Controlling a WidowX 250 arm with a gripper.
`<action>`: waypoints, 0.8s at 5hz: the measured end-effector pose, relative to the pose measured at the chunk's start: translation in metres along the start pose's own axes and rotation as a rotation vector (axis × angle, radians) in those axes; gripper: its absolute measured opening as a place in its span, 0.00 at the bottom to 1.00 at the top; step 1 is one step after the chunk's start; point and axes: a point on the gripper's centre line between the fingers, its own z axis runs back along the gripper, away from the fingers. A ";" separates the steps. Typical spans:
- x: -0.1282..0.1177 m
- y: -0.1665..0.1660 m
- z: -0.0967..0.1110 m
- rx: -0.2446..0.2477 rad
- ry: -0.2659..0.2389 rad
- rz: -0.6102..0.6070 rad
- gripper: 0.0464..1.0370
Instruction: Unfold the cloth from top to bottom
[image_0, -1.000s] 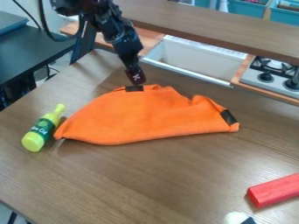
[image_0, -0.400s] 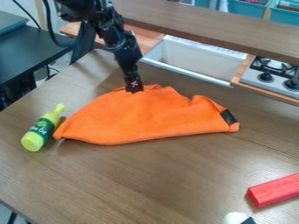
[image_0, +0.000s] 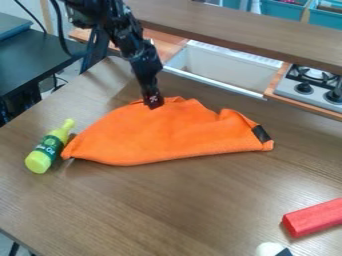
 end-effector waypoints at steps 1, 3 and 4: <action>-0.001 0.003 -0.001 0.006 0.009 -0.001 0.94; -0.003 -0.002 -0.012 -0.006 0.029 -0.009 0.58; -0.002 -0.001 -0.012 -0.002 0.029 -0.011 0.37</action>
